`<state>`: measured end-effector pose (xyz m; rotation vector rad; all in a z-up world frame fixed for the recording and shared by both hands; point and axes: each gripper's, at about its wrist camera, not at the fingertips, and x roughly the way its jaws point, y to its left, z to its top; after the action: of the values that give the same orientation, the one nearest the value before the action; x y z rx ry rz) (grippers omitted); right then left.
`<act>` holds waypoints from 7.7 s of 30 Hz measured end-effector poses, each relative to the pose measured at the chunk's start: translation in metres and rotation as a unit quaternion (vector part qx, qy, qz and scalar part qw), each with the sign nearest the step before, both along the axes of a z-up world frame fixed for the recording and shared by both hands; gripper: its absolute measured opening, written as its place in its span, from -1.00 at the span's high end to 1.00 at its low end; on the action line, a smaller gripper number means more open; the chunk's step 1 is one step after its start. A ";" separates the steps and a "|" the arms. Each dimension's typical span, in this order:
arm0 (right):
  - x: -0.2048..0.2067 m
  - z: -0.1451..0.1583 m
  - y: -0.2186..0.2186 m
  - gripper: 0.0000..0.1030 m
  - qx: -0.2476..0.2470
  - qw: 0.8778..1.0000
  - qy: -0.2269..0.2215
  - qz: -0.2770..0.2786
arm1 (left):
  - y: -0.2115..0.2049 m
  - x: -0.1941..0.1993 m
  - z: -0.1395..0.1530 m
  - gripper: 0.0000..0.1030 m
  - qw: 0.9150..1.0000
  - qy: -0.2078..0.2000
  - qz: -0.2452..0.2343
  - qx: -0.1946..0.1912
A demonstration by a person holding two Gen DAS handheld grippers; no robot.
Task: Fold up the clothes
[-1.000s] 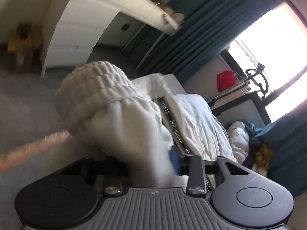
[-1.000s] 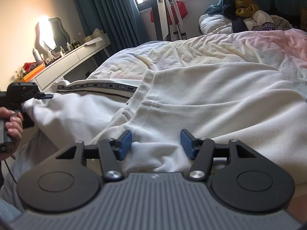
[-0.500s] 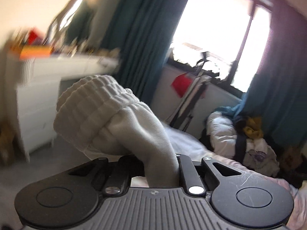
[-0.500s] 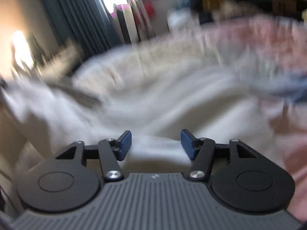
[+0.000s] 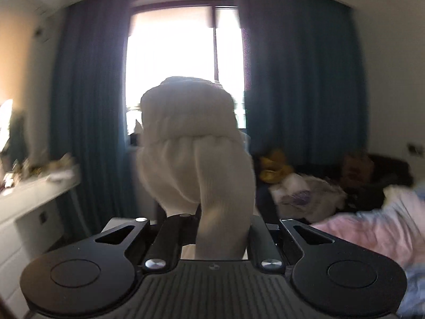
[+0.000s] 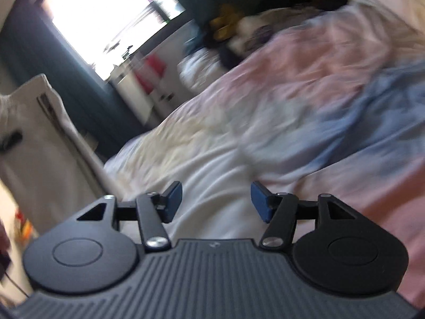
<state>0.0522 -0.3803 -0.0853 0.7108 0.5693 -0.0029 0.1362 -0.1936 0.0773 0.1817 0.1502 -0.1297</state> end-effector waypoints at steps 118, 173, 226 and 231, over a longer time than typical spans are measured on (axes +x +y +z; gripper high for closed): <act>0.002 -0.067 0.007 0.06 0.104 0.994 0.042 0.006 | 0.131 -0.120 -0.150 0.66 0.977 0.212 -0.037 0.017; -0.045 0.031 -0.016 0.37 0.149 0.982 -0.103 0.044 | 0.188 -0.078 -0.100 0.01 0.808 0.291 -0.100 -0.502; -0.219 0.022 -0.324 -0.48 -0.002 0.975 0.020 -0.223 | -0.226 -0.061 -0.088 -0.99 0.831 0.360 -0.384 -0.180; -0.243 0.070 -0.279 -0.49 -0.065 0.975 0.004 -0.215 | -0.206 -0.127 -0.031 -0.99 0.862 0.300 -0.390 -0.125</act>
<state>-0.1905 -0.6594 -0.0157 0.6951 0.4091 -0.4420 0.0091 -0.4001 0.0459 -0.0765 0.6783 -1.0194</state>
